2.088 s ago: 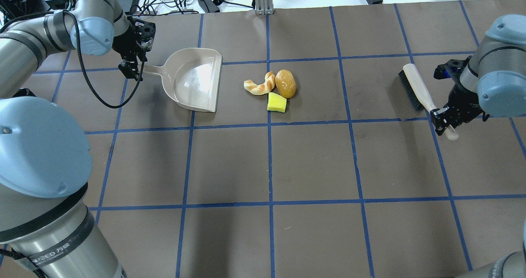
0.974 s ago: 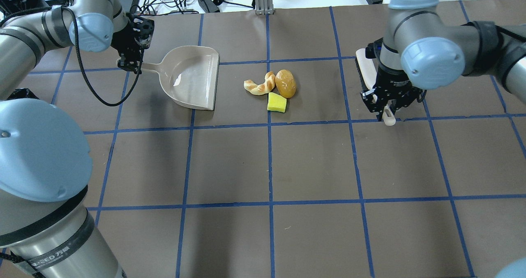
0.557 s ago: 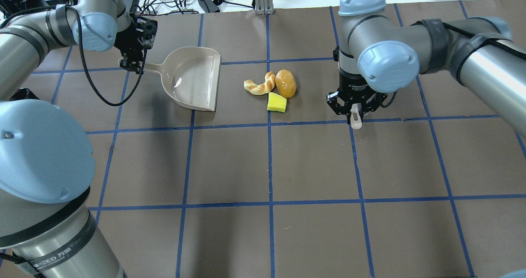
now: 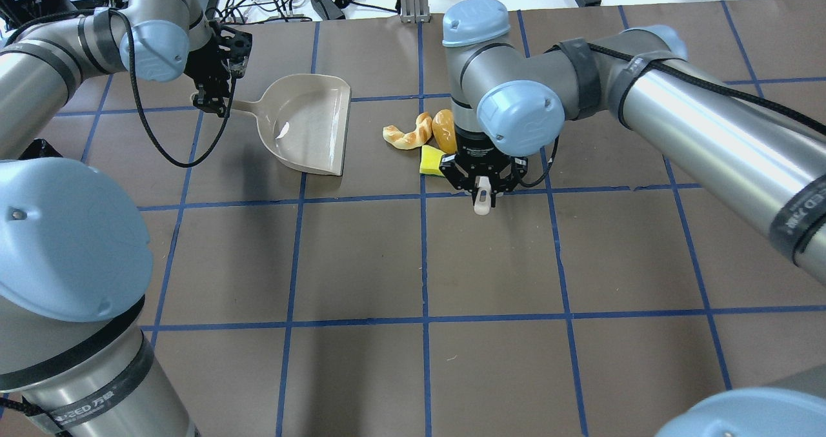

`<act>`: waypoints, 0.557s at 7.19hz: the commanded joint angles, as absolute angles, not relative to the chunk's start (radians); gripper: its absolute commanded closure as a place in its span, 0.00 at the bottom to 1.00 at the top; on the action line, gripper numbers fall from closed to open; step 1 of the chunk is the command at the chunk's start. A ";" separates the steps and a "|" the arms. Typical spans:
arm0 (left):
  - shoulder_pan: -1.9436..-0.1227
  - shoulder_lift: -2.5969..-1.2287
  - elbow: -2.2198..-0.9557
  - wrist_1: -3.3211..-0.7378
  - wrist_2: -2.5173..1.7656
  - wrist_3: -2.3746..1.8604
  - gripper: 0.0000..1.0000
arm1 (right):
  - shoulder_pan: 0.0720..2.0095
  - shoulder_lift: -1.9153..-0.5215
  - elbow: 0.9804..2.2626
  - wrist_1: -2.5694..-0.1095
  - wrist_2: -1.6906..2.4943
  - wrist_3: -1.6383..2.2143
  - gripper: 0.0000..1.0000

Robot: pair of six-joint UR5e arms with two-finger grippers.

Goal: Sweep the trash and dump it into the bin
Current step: 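Sweep the peel, lump and sponge toward the dustpan with the brush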

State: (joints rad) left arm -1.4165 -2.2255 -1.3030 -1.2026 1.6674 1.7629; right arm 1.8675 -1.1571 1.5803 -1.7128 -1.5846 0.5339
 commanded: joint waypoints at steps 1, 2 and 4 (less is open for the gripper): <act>-1.420 -2.226 -1.302 -1.203 1.667 1.763 1.00 | 1.917 -1.099 1.551 -1.738 -1.533 0.645 1.00; -1.420 -2.227 -1.302 -1.203 1.667 1.763 1.00 | 1.925 -1.082 1.551 -1.762 -1.517 0.667 1.00; -1.422 -2.229 -1.302 -1.203 1.667 1.746 1.00 | 1.950 -1.059 1.549 -1.822 -1.490 0.710 1.00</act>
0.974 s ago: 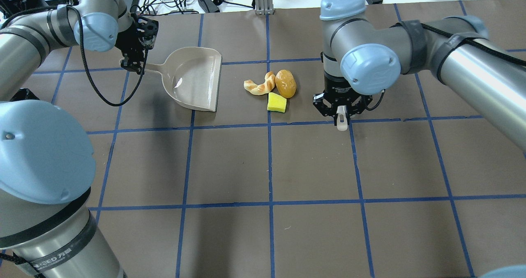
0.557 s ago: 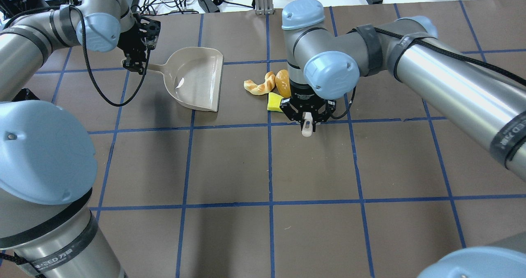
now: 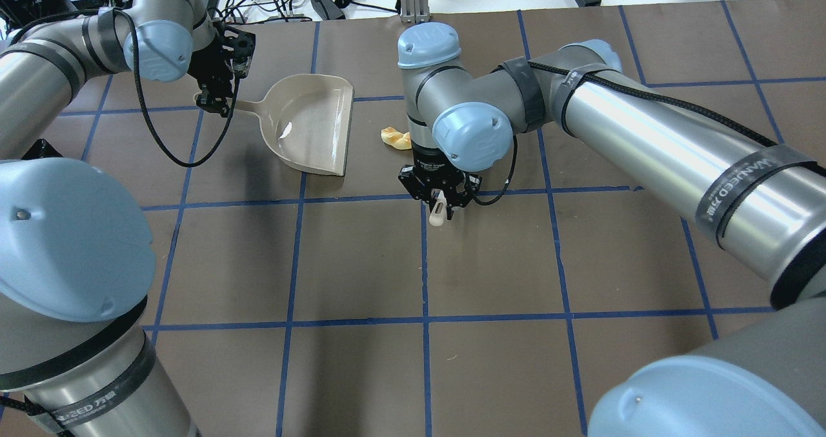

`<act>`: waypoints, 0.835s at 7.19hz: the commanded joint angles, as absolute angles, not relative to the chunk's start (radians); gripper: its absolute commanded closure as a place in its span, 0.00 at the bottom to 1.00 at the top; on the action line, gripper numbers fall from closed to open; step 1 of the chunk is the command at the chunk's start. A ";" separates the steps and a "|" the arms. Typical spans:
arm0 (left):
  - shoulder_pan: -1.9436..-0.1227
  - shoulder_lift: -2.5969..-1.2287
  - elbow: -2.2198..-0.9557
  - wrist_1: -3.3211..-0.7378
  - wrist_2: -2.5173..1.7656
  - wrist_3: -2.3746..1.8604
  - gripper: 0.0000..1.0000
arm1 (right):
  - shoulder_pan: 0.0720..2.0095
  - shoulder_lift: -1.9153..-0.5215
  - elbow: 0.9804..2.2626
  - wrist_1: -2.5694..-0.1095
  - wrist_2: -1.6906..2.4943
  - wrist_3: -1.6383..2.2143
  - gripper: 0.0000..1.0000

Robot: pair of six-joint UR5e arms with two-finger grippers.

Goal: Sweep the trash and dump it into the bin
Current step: 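Sweep the peel, lump and sponge toward the dustpan with the brush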

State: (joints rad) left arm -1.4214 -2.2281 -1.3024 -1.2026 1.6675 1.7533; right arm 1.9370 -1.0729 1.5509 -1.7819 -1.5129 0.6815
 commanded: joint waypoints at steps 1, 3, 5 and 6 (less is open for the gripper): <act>-1.425 -2.229 -1.302 -1.203 1.667 1.743 1.00 | 1.953 -1.058 1.543 -1.842 -1.467 0.712 1.00; -1.425 -2.229 -1.302 -1.203 1.666 1.743 1.00 | 2.002 -0.972 1.438 -1.858 -1.460 0.759 1.00; -1.425 -2.229 -1.302 -1.203 1.663 1.741 1.00 | 2.060 -0.898 1.321 -1.850 -1.436 0.762 1.00; -1.425 -2.229 -1.302 -1.203 1.661 1.741 1.00 | 2.080 -0.894 1.300 -1.853 -1.431 0.749 1.00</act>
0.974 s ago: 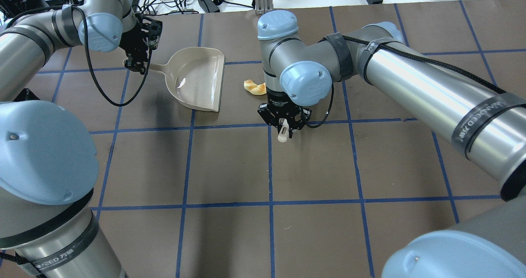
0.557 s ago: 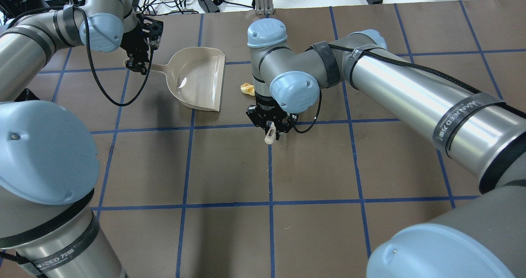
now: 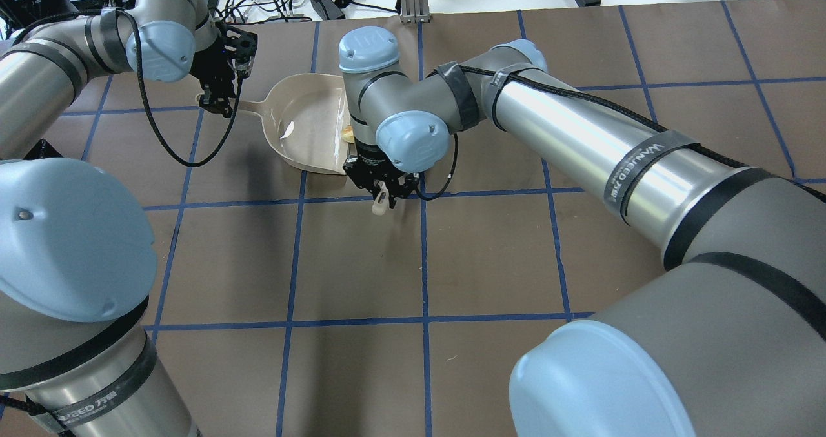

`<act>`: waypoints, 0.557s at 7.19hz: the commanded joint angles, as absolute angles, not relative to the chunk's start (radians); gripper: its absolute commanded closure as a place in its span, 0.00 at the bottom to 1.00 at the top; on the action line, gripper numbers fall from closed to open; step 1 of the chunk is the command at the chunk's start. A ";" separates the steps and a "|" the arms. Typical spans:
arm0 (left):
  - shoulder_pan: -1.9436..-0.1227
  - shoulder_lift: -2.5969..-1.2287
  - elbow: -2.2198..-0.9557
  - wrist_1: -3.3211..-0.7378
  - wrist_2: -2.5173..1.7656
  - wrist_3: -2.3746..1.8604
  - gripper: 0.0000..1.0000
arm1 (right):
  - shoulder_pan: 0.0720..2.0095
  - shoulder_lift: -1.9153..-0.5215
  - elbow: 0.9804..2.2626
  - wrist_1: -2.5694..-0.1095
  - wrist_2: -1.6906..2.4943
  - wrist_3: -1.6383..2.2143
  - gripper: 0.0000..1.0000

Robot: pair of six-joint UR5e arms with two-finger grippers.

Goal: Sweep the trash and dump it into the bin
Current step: 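Sweep the peel, lump and sponge toward the dustpan with the brush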

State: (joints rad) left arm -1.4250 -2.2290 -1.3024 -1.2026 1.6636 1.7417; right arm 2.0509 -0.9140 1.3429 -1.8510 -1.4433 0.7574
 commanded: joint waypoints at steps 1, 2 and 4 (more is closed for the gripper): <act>-1.425 -2.229 -1.302 -1.203 1.660 1.741 1.00 | 2.113 -0.893 1.292 -1.876 -1.428 0.747 1.00; -1.425 -2.227 -1.304 -1.203 1.661 1.741 1.00 | 2.137 -0.894 1.278 -1.879 -1.427 0.747 1.00; -1.425 -2.226 -1.305 -1.203 1.661 1.741 1.00 | 2.187 -0.862 1.231 -1.914 -1.387 0.752 1.00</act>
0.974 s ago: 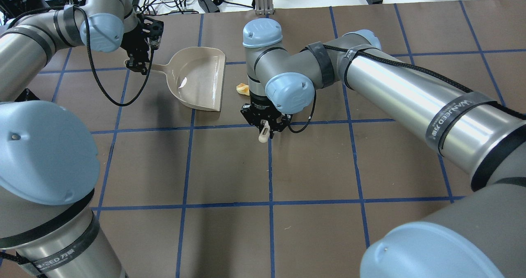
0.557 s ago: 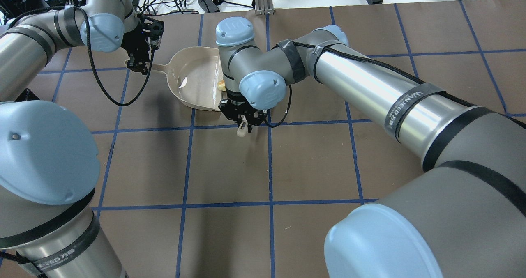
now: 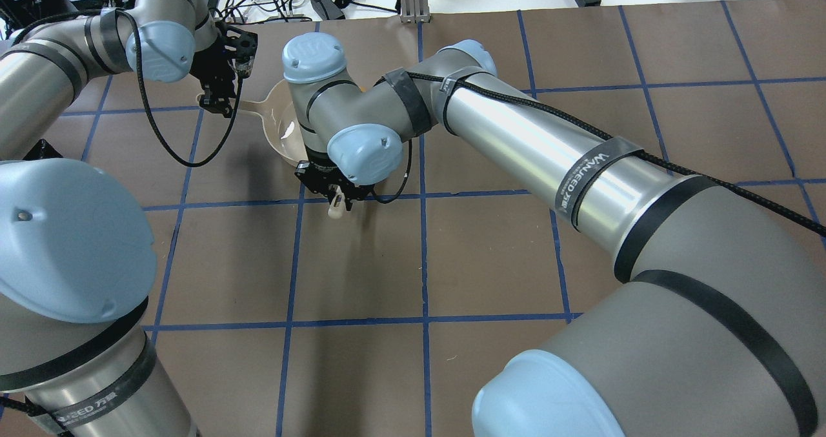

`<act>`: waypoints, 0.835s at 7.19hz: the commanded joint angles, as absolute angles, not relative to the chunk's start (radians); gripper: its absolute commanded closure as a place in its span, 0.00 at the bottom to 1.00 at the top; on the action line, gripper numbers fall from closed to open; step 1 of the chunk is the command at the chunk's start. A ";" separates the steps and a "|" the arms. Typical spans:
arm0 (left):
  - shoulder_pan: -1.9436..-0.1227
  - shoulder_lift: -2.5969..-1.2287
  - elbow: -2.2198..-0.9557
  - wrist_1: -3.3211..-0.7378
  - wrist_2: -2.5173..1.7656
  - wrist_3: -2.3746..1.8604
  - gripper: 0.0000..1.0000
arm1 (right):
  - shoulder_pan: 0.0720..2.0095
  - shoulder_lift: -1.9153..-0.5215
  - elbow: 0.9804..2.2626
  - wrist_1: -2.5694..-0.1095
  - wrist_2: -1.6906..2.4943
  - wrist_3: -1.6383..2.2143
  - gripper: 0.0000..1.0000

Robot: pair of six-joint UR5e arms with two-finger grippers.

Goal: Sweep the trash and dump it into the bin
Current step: 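Sweep the peel, lump and sponge toward the dustpan with the brush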

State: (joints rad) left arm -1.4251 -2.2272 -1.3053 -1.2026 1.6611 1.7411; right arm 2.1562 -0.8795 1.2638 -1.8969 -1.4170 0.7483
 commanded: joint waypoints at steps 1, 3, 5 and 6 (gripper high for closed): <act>-1.425 -2.226 -1.304 -1.203 1.661 1.743 1.00 | 2.194 -0.842 1.183 -1.913 -1.382 0.747 1.00; -1.422 -2.224 -1.304 -1.203 1.657 1.743 1.00 | 2.216 -0.807 1.151 -1.963 -1.338 0.768 1.00; -1.422 -2.224 -1.304 -1.203 1.655 1.743 1.00 | 2.211 -0.845 1.146 -1.894 -1.363 0.759 1.00; -1.422 -2.223 -1.304 -1.203 1.655 1.741 1.00 | 2.192 -0.904 1.147 -1.774 -1.405 0.711 1.00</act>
